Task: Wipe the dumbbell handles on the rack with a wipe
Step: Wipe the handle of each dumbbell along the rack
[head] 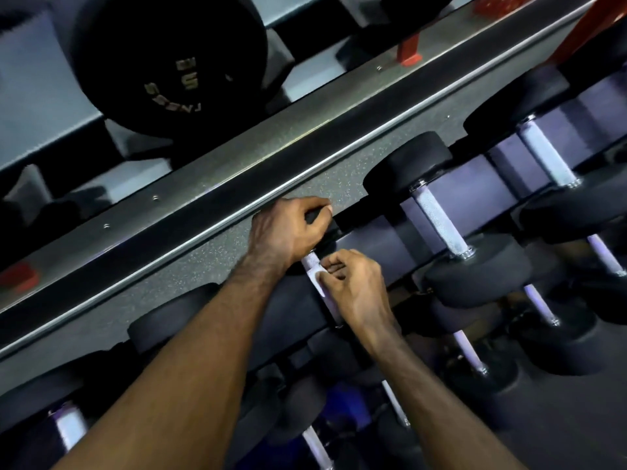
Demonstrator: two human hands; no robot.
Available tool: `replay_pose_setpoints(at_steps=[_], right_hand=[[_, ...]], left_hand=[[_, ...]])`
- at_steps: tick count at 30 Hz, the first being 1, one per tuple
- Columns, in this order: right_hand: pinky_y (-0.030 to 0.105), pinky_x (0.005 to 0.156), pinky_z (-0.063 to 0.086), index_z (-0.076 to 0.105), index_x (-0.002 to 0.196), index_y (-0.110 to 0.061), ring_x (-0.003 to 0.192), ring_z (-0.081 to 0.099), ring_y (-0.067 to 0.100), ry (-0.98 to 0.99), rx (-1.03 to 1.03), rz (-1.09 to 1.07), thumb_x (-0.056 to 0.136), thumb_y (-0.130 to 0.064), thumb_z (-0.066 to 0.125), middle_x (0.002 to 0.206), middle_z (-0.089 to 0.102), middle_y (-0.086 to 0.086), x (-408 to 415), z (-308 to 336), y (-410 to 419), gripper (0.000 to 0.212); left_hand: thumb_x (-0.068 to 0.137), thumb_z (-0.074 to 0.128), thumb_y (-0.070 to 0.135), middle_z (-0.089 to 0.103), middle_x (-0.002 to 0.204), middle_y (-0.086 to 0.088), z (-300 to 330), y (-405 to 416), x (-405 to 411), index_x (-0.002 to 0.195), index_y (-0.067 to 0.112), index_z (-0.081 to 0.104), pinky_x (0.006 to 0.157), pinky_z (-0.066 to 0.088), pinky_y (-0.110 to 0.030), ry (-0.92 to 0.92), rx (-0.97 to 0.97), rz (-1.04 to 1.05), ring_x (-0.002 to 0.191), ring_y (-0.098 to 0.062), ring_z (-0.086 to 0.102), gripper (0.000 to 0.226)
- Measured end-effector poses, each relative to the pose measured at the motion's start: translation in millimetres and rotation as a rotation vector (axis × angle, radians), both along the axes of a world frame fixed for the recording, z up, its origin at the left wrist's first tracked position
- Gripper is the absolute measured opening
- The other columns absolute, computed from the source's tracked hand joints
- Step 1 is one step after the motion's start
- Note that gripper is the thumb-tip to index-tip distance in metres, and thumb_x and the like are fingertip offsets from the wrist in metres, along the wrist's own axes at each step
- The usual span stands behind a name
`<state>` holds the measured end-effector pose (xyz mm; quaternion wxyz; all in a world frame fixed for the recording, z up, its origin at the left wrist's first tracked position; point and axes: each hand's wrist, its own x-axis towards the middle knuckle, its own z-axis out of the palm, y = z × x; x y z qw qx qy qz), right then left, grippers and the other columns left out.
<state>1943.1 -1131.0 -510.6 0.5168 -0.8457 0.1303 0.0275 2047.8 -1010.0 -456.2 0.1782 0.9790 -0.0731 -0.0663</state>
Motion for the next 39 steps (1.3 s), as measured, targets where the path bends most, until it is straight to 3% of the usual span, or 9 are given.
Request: replay_pose_setpoints(at_steps=[5, 9, 12, 16, 23, 28, 33, 36, 39], right_hand=[[0.039, 0.073, 0.062, 0.072, 0.087, -0.026, 0.075, 0.069, 0.005, 0.139, -0.045, 0.061, 0.076, -0.027, 0.075, 0.085, 0.071, -0.013, -14, -11, -9, 0.012], [0.034, 0.073, 0.061, 0.078, 0.091, -0.022, 0.075, 0.072, 0.004, 0.092, 0.084, -0.033, 0.076, -0.036, 0.076, 0.083, 0.075, -0.009, 7, -1, 4, 0.021], [0.034, 0.074, 0.060, 0.077, 0.092, -0.022, 0.077, 0.072, 0.007, 0.096, 0.083, -0.053, 0.079, -0.035, 0.079, 0.086, 0.074, -0.007, 12, 4, 8, 0.018], [0.039, 0.073, 0.062, 0.075, 0.085, -0.028, 0.073, 0.071, 0.004, 0.197, 0.035, -0.035, 0.070, -0.029, 0.076, 0.082, 0.073, -0.013, -18, -2, -4, 0.015], [0.034, 0.076, 0.057, 0.074, 0.090, -0.023, 0.081, 0.069, 0.012, 0.081, 0.005, -0.067, 0.083, -0.040, 0.081, 0.090, 0.071, -0.007, 7, 2, 13, 0.020], [0.037, 0.075, 0.062, 0.074, 0.084, -0.025, 0.070, 0.069, 0.007, 0.211, 0.008, -0.025, 0.070, -0.018, 0.085, 0.079, 0.073, -0.010, -9, -2, -1, 0.019], [0.026, 0.072, 0.056, 0.076, 0.090, -0.022, 0.074, 0.069, 0.007, 0.195, 0.058, -0.018, 0.074, -0.021, 0.088, 0.081, 0.075, -0.009, 17, 5, 1, 0.019], [0.035, 0.073, 0.062, 0.075, 0.083, -0.024, 0.069, 0.071, 0.007, 0.320, 0.023, 0.056, 0.068, -0.015, 0.090, 0.075, 0.075, -0.010, -5, -4, -16, 0.023], [0.036, 0.073, 0.062, 0.075, 0.080, -0.022, 0.068, 0.071, 0.006, 0.306, 0.041, 0.066, 0.065, -0.013, 0.092, 0.075, 0.076, -0.008, 3, 1, -17, 0.024]], left_hand=[[0.099, 0.056, 0.057, 0.080, 0.103, 0.003, -2, 1, -3, 0.125, 0.051, 0.075, 0.079, 0.050, -0.031, -0.077, -0.003, 0.036, 0.099, -0.028, 0.073, 0.032], [0.099, 0.056, 0.057, 0.080, 0.098, 0.002, -3, 2, -3, 0.124, 0.048, 0.076, 0.076, 0.050, -0.032, -0.064, -0.021, 0.051, 0.094, -0.028, 0.073, 0.033], [0.096, 0.053, 0.060, 0.080, 0.095, 0.004, -5, 2, -3, 0.121, 0.049, 0.077, 0.079, 0.059, -0.036, -0.051, -0.072, 0.069, 0.090, -0.025, 0.074, 0.037], [0.098, 0.056, 0.058, 0.077, 0.083, -0.002, -5, 2, -3, 0.117, 0.045, 0.079, 0.075, 0.058, -0.038, -0.062, -0.103, 0.087, 0.082, -0.030, 0.071, 0.033], [0.097, 0.055, 0.059, 0.077, 0.085, -0.003, -6, 2, -4, 0.109, 0.041, 0.080, 0.073, 0.058, -0.039, -0.070, -0.125, 0.113, 0.080, -0.033, 0.071, 0.033], [0.098, 0.055, 0.059, 0.073, 0.077, -0.007, -5, 2, -4, 0.108, 0.038, 0.080, 0.071, 0.057, -0.039, -0.087, -0.106, 0.104, 0.078, -0.036, 0.068, 0.034], [0.097, 0.055, 0.058, 0.073, 0.078, -0.005, -4, 1, -4, 0.108, 0.040, 0.080, 0.072, 0.058, -0.040, -0.072, -0.115, 0.100, 0.076, -0.033, 0.069, 0.033], [0.098, 0.057, 0.055, 0.076, 0.081, -0.005, -5, 1, -3, 0.108, 0.038, 0.081, 0.069, 0.055, -0.037, -0.095, -0.125, 0.096, 0.074, -0.032, 0.068, 0.031], [0.099, 0.058, 0.055, 0.068, 0.068, -0.002, -6, 2, -5, 0.108, 0.038, 0.082, 0.063, 0.048, -0.033, -0.104, -0.123, 0.094, 0.067, -0.028, 0.065, 0.031]])
